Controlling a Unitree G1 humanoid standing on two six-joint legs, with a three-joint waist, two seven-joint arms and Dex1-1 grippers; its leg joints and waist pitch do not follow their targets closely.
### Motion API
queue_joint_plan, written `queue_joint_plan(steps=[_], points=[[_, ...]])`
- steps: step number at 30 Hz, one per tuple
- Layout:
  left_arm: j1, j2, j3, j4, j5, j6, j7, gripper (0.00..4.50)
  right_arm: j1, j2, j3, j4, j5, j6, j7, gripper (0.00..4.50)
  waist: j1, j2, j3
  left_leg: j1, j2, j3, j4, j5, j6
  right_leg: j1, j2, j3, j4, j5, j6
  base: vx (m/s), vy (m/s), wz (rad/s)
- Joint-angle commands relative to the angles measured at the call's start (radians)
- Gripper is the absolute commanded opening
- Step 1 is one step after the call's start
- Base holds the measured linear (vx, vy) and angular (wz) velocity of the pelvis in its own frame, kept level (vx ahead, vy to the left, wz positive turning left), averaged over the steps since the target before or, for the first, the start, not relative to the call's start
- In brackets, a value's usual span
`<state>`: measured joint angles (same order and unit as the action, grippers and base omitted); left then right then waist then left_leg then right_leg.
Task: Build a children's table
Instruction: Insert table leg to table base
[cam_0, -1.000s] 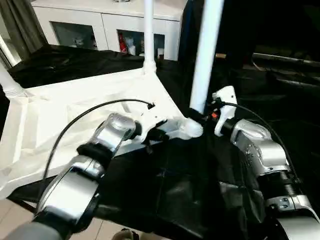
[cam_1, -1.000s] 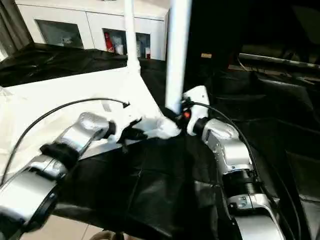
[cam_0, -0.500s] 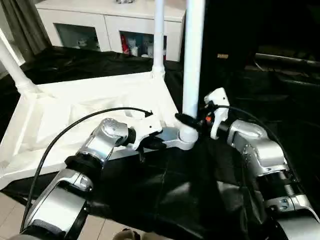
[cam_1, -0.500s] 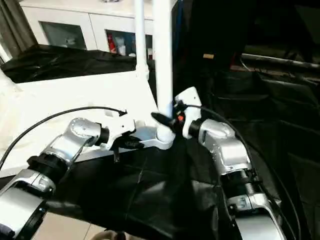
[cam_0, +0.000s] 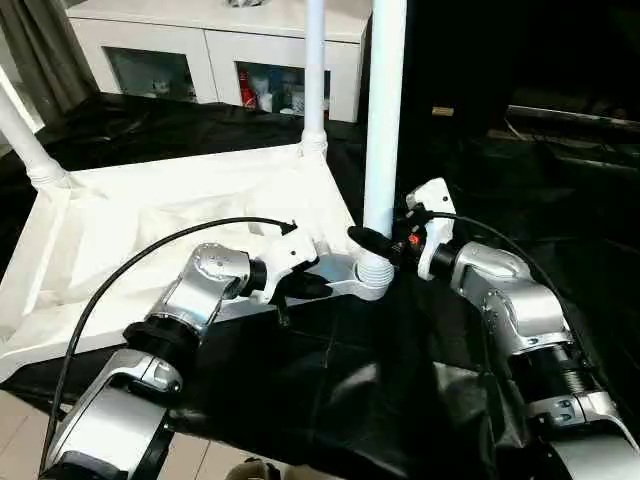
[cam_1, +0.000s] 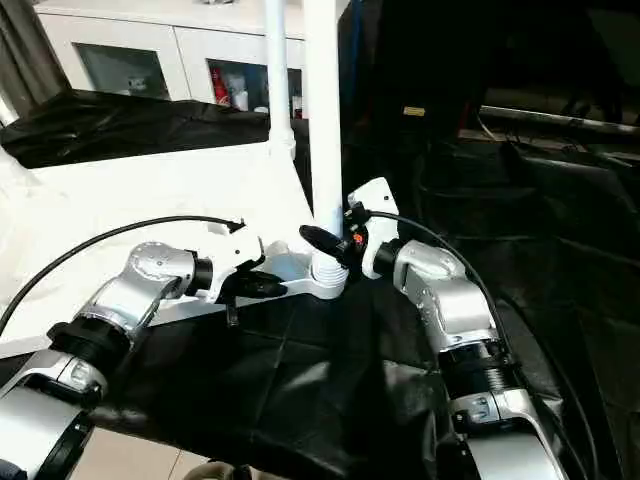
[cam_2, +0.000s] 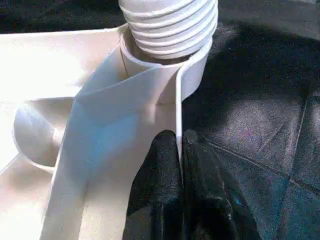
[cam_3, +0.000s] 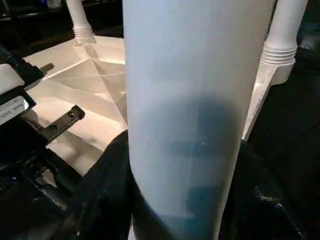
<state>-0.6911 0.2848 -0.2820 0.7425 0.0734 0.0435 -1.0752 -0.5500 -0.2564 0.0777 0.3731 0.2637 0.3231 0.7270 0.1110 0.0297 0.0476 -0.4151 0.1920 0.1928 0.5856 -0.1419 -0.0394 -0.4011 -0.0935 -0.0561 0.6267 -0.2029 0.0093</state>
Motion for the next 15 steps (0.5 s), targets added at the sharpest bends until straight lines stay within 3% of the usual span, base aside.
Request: queue_joint_plan(steps=[1,7,15], points=[[0.030,-0.005,0.015,-0.006,-0.021,-0.019,0.010,0.00,0.015,-0.005,-0.013,0.013,-0.014,0.003,-0.012,1.86,-0.002,-0.015,-0.069,0.036,0.039,-0.018,-0.070,-0.247,0.010,0.038,-0.058,0.036,-0.078,-0.148,-0.206,0.000,0.000,0.00],[0.024,0.003,-0.012,0.009,0.019,-0.030,0.026,0.00,0.013,0.006,-0.021,0.034,-0.011,-0.010,-0.029,1.86,-0.003,-0.013,-0.066,0.042,0.039,-0.016,-0.072,-0.280,-0.003,0.034,-0.058,0.041,-0.084,-0.193,-0.194,0.000,0.000,0.00],[-0.002,-0.007,0.011,0.025,0.011,-0.038,0.062,0.00,0.063,0.041,-0.108,0.122,0.042,-0.056,-0.077,1.86,-0.002,-0.007,-0.065,0.045,0.039,-0.016,-0.075,-0.321,-0.016,0.030,-0.056,0.043,-0.088,-0.207,-0.194,0.000,0.000,0.00]])
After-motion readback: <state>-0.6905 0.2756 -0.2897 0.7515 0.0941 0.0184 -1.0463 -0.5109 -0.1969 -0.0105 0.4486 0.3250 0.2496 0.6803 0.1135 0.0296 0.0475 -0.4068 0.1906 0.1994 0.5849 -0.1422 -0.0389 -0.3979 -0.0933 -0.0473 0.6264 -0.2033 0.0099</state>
